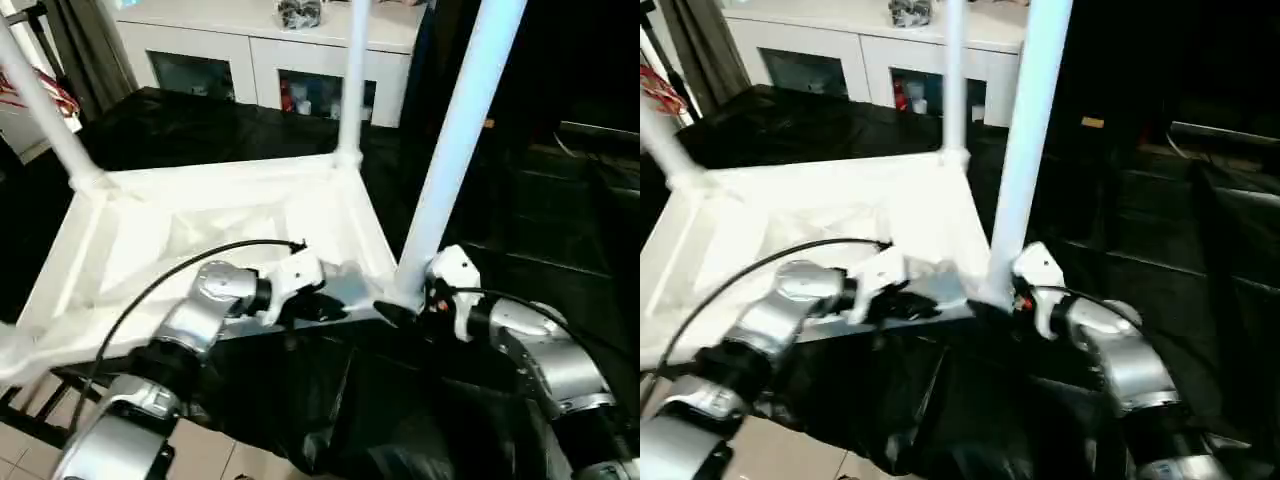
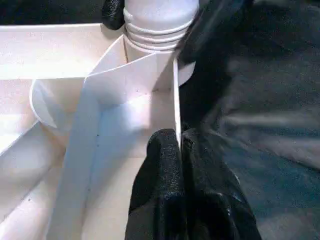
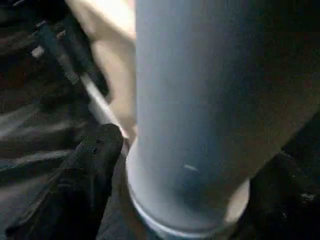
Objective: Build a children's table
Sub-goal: Rotate leg to tighten
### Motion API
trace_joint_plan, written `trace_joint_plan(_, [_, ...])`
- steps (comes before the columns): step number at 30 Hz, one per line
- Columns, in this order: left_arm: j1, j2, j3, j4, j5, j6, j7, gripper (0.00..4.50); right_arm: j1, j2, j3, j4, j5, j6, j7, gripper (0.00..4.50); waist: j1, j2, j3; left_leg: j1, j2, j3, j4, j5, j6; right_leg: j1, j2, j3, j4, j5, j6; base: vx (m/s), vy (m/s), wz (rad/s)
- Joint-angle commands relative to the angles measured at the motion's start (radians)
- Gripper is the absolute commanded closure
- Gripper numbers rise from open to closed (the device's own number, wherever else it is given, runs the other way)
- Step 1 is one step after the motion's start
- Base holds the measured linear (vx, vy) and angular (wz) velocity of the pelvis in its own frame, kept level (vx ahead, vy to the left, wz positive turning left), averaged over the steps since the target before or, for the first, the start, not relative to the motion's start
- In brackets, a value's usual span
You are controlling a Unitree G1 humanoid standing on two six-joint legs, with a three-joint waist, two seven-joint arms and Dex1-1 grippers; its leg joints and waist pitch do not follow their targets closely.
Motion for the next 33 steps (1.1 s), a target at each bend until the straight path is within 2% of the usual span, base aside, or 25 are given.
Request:
trace_joint_plan(1, [-0.003,0.005,-0.029,-0.021,-0.002,-0.016,-0.041,4.50,0.006,-0.013,0.043,-0.026,-0.001,0.013,0.063,1.24,0.006,-0.010,-0.056,0.013,0.046,-0.016,-0.066,-0.236,0.071,0.045,-0.054,0.039,-0.061,-0.247,-0.237,0.000,0.000,0.00])
trace_joint_plan(6, [-0.017,0.019,-0.023,-0.007,-0.006,-0.014,-0.056,4.50,-0.010,-0.017,0.040,-0.024,0.015,0.019,0.093,1.64,0.011,-0.013,-0.056,0.014,0.045,-0.018,-0.067,-0.240,0.054,0.044,-0.056,0.040,-0.061,-0.264,-0.230,0.000,0.000,0.00])
trace_joint_plan(12, [-0.012,0.012,-0.010,-0.010,-0.008,-0.002,-0.021,4.50,-0.003,0.011,0.041,-0.027,0.033,0.038,0.081,1.78,0.012,-0.011,-0.060,0.011,0.044,-0.017,-0.063,-0.200,0.067,0.046,-0.054,0.039,-0.053,-0.188,-0.250,0.000,0.000,0.00])
trace_joint_plan(14, [-0.011,0.008,-0.008,-0.010,-0.006,0.002,-0.006,4.50,0.000,0.020,0.037,-0.024,0.033,0.041,0.067,1.78,0.012,-0.011,-0.057,0.012,0.044,-0.017,-0.065,-0.222,0.061,0.045,-0.055,0.039,-0.058,-0.228,-0.245,0.000,0.000,0.00])
trace_joint_plan(15, [-0.015,-0.005,-0.001,0.001,0.004,0.005,0.041,4.50,0.001,0.042,0.026,-0.008,0.020,0.034,0.020,1.78,0.011,-0.010,-0.056,0.013,0.044,-0.017,-0.065,-0.230,0.056,0.044,-0.056,0.039,-0.059,-0.242,-0.242,0.000,0.000,0.00])
trace_joint_plan(16, [-0.023,-0.032,0.012,0.016,0.018,0.015,0.116,4.50,-0.004,0.092,-0.001,0.033,-0.015,0.023,-0.106,1.78,0.008,-0.010,-0.056,0.015,0.043,-0.018,-0.066,-0.250,0.045,0.041,-0.056,0.039,-0.064,-0.278,-0.232,0.000,0.000,0.00])
trace_joint_plan(17, [-0.024,-0.035,0.013,0.018,0.019,0.017,0.125,4.50,-0.004,0.098,-0.004,0.037,-0.017,0.024,-0.121,1.78,0.004,-0.011,-0.054,0.015,0.040,-0.020,-0.068,-0.264,0.030,0.038,-0.056,0.038,-0.069,-0.318,-0.220,0.000,0.000,0.00])
trace_joint_plan(19, [-0.047,-0.089,0.025,0.050,0.043,0.036,0.251,4.50,-0.013,0.202,-0.058,0.096,-0.052,0.035,-0.354,1.79,-0.002,-0.013,-0.052,0.014,0.038,-0.022,-0.070,-0.278,0.014,0.037,-0.056,0.038,-0.073,-0.369,-0.200,0.000,0.000,0.00])
trace_joint_plan(20, [-0.052,-0.102,0.025,0.056,0.050,0.041,0.281,4.50,-0.014,0.227,-0.071,0.106,-0.059,0.037,-0.410,1.80,-0.009,-0.013,-0.052,0.019,0.036,-0.027,-0.073,-0.308,-0.008,0.032,-0.057,0.035,-0.080,-0.439,-0.171,0.000,0.000,0.00])
trace_joint_plan(22, [-0.062,-0.129,0.025,0.068,0.058,0.053,0.327,4.50,-0.020,0.278,-0.095,0.127,-0.061,0.046,-0.498,1.80,-0.013,-0.016,-0.051,0.018,0.037,-0.028,-0.075,-0.320,-0.004,0.033,-0.056,0.036,-0.085,-0.442,-0.156,0.000,0.000,0.00])
trace_joint_plan(24, [-0.077,-0.181,0.026,0.091,0.070,0.074,0.415,4.50,-0.039,0.354,-0.112,0.166,-0.067,0.051,-0.615,1.80,-0.017,-0.011,-0.052,0.018,0.037,-0.027,-0.075,-0.321,-0.002,0.030,-0.056,0.038,-0.084,-0.417,-0.164,0.000,0.000,0.00])
trace_joint_plan(25, [-0.078,-0.183,0.026,0.091,0.070,0.074,0.418,4.50,-0.040,0.356,-0.112,0.167,-0.068,0.051,-0.618,1.80,-0.020,-0.012,-0.050,0.019,0.035,-0.027,-0.076,-0.333,-0.008,0.028,-0.053,0.036,-0.085,-0.424,-0.161,0.000,0.000,0.00])
trace_joint_plan(26, [-0.082,-0.216,0.022,0.101,0.084,0.079,0.472,4.50,-0.060,0.402,-0.101,0.197,-0.097,0.035,-0.684,1.80,-0.018,-0.010,-0.052,0.021,0.036,-0.028,-0.075,-0.335,-0.009,0.027,-0.056,0.037,-0.086,-0.422,-0.159,0.000,0.000,0.00])
trace_joint_plan(28, [-0.080,-0.227,0.015,0.099,0.089,0.077,0.477,4.50,-0.069,0.416,-0.084,0.207,-0.110,0.022,-0.687,1.80,-0.018,-0.010,-0.050,0.019,0.035,-0.029,-0.077,-0.346,-0.007,0.029,-0.055,0.036,-0.089,-0.436,-0.153,0.000,0.000,0.00])
trace_joint_plan(29, [-0.076,-0.243,0.008,0.094,0.095,0.068,0.478,4.50,-0.079,0.436,-0.071,0.215,-0.128,-0.009,-0.686,1.80,-0.019,-0.008,-0.051,0.018,0.035,-0.029,-0.077,-0.345,-0.005,0.029,-0.057,0.037,-0.090,-0.431,-0.149,0.000,0.000,0.00])
trace_joint_plan(31, [-0.072,-0.248,0.006,0.090,0.093,0.062,0.470,4.50,-0.080,0.441,-0.075,0.211,-0.122,-0.030,-0.674,1.24,-0.018,-0.009,-0.051,0.018,0.035,-0.028,-0.077,-0.344,-0.002,0.030,-0.055,0.037,-0.090,-0.418,-0.147,0.000,0.000,0.00])
trace_joint_plan(33, [-0.065,-0.241,0.001,0.079,0.086,0.058,0.444,4.50,-0.076,0.433,-0.080,0.195,-0.104,-0.027,-0.647,1.07,-0.017,-0.008,-0.053,0.016,0.036,-0.027,-0.078,-0.331,0.004,0.032,-0.054,0.039,-0.084,-0.373,-0.158,0.000,0.000,0.00])
